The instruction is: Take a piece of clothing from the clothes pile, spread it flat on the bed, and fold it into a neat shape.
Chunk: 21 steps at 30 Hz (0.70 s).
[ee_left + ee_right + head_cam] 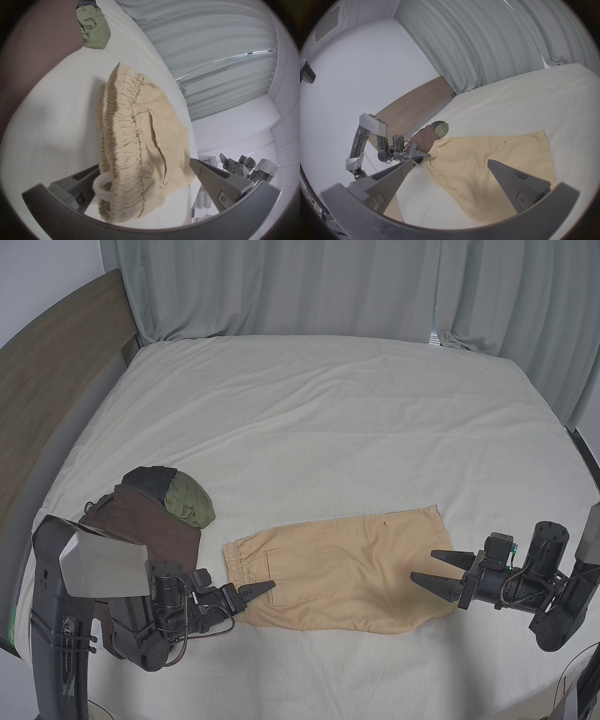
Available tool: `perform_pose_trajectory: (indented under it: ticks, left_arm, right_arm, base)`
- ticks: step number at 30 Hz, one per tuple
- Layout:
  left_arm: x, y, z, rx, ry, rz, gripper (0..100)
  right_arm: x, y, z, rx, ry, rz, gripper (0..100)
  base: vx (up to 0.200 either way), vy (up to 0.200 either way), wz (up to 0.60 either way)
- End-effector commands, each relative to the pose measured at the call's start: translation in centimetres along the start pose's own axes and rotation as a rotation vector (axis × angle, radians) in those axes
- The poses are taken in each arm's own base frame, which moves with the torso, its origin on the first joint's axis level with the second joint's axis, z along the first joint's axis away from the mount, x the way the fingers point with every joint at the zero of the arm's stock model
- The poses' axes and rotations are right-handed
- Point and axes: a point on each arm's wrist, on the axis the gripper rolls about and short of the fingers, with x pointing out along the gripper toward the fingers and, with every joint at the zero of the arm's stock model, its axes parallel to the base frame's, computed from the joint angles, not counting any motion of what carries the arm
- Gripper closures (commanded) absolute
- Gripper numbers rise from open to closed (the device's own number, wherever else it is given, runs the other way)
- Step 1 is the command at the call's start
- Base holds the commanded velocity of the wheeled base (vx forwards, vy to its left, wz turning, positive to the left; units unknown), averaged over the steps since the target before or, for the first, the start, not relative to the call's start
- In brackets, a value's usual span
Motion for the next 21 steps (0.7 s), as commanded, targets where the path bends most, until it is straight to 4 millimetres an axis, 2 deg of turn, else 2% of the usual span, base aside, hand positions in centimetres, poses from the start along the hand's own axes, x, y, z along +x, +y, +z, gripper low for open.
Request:
perform_pose_trajectory:
  ticks: [1,15,21]
  left_arm:
    - [0.5,-0.6,-0.3,0.013,-0.011,0.000,100]
    - [0.3,-0.2,0.1,0.018,-0.024,0.007,100]
    - [-0.8,0.6,0.3,0.072,-0.003,0.013,100]
  right_arm:
    - [0.2,-0.2,-0.4,0.004,0.013,-0.003,0]
    - [0.1,-0.2,-0.4,0.005,0.015,-0.002,0]
    - [0.1,-0.1,-0.5,0.006,0.017,-0.001,0]
  base:
    - [0.000,0.000,0.00]
    - [0.000,0.000,0.00]
    - [0.000,0.000,0.00]
